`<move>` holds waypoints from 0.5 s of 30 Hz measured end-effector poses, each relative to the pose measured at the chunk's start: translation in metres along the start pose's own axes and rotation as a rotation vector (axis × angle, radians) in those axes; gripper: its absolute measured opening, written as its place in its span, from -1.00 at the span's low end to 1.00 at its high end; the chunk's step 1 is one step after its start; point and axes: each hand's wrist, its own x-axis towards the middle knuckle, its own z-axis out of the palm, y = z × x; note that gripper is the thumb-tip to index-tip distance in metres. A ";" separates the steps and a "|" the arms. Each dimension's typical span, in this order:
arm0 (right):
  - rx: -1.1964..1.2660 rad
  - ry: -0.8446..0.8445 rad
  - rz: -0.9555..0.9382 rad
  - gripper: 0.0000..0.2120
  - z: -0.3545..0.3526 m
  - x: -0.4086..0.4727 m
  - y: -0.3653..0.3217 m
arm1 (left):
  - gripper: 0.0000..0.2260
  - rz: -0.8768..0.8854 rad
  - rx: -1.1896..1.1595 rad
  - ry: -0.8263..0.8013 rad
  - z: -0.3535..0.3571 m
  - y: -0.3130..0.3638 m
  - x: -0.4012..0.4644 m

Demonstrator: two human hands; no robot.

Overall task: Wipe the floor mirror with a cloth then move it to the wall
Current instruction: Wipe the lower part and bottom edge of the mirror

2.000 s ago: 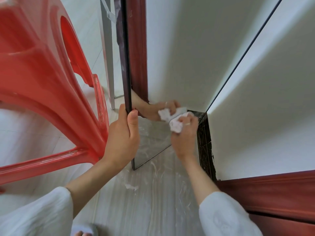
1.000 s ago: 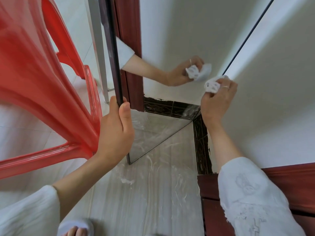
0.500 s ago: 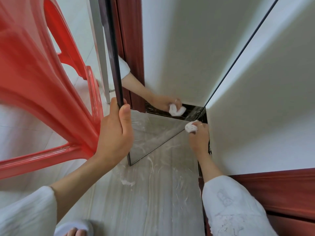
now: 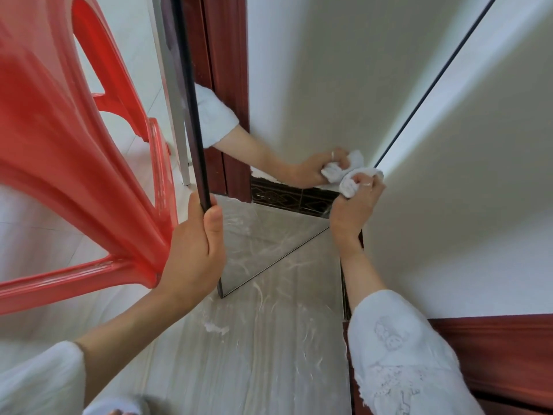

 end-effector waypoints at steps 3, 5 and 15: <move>0.003 -0.223 0.148 -0.80 0.008 -0.037 0.034 | -0.66 -0.029 -0.011 0.002 0.001 0.001 0.000; -0.127 -0.522 0.041 -0.81 0.011 -0.059 0.063 | -0.69 -0.039 -0.007 -0.001 0.003 0.000 0.000; -0.135 -0.101 0.091 -0.60 -0.026 0.018 0.025 | -0.72 -0.032 0.004 0.008 0.003 0.000 0.000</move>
